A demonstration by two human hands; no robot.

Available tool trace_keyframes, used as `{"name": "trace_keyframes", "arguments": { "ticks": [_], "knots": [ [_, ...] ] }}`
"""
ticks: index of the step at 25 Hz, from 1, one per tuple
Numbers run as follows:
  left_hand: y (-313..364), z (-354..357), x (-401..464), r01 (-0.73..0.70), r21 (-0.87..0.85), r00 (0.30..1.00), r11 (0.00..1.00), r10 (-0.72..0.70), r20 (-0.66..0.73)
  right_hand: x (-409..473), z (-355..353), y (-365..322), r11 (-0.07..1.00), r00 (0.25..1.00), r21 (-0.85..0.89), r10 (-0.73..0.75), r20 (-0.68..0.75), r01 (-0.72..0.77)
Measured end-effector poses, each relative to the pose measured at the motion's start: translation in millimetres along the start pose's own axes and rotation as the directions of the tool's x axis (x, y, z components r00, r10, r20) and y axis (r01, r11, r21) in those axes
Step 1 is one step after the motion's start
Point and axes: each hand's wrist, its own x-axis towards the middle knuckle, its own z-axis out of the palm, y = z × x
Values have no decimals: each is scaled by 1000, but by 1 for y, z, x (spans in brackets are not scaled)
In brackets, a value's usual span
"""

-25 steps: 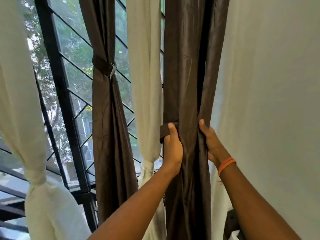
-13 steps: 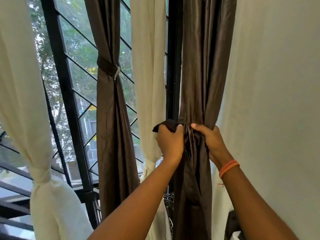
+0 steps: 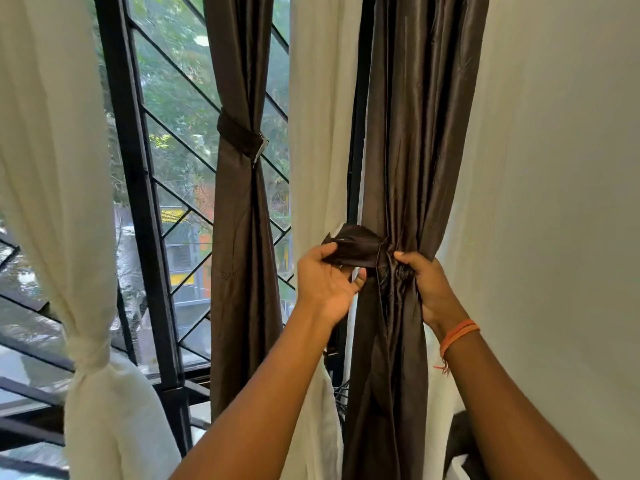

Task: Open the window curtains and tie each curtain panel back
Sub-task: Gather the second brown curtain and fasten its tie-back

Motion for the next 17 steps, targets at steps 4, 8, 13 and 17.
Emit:
{"name": "trace_keyframes", "arguments": {
  "ticks": [4,8,13,17],
  "knots": [
    [30,-19,-1,44,132,997,990,-52,57,-1,-5,-3,989,986,-130,-89,-140,71],
    [27,-13,-4,13,592,996,806,-65,66,-9,-1,0,980,994,-183,-85,-62,73],
    [-17,-1,-10,-28,782,996,622,-52,78,-16,20,5,991,992,-73,-112,56,116],
    [-16,-11,-10,-141,821,989,553,45,140,-11,11,2,994,995,-27,-103,15,103]
  ]
}}
